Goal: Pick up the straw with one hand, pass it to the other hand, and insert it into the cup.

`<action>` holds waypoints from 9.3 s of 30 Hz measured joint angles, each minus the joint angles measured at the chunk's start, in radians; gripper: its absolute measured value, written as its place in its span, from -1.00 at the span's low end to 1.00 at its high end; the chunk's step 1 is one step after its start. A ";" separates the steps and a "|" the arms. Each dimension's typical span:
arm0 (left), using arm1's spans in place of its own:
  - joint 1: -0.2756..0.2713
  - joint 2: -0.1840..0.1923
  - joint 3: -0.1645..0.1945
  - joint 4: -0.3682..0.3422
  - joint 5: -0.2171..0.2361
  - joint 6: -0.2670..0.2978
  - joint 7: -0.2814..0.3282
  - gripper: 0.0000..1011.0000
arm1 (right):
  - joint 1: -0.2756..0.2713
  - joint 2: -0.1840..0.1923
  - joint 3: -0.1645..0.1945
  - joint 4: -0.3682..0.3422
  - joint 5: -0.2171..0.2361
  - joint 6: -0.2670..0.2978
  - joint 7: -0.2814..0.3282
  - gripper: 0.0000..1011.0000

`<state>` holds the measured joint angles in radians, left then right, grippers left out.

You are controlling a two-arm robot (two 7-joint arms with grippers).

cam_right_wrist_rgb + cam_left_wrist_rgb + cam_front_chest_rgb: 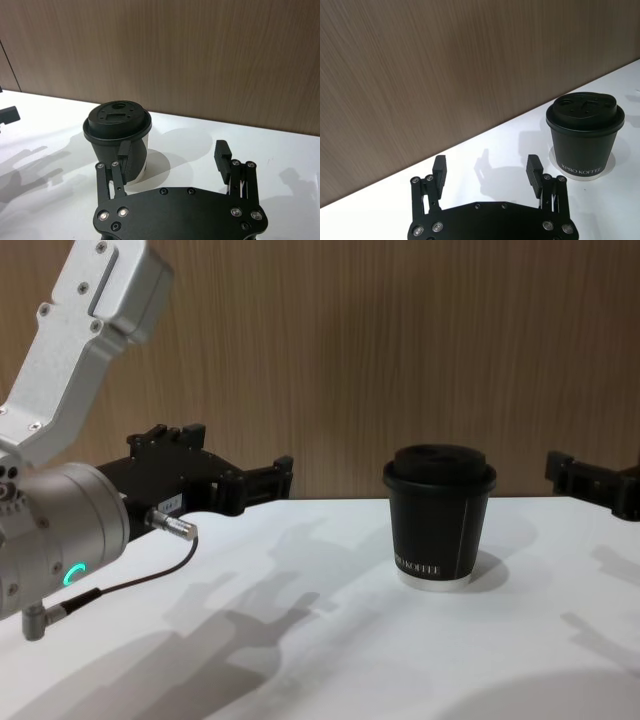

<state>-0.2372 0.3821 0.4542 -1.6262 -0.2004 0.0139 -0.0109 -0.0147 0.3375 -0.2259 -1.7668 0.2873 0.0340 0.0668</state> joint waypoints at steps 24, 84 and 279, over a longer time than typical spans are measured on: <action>0.000 0.000 0.000 0.000 0.000 0.000 0.000 0.98 | 0.000 0.000 0.000 0.000 0.000 0.000 0.000 0.98; 0.000 0.000 0.000 0.000 0.000 0.000 0.000 0.98 | -0.006 0.005 0.040 -0.035 -0.029 0.114 -0.056 0.98; 0.000 0.000 0.000 0.000 0.000 0.000 0.000 0.98 | 0.012 -0.054 0.233 0.120 -0.033 0.346 -0.093 -0.80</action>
<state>-0.2372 0.3821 0.4542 -1.6262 -0.2003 0.0139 -0.0109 -0.0027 0.2836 0.0071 -1.6471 0.2544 0.3801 -0.0266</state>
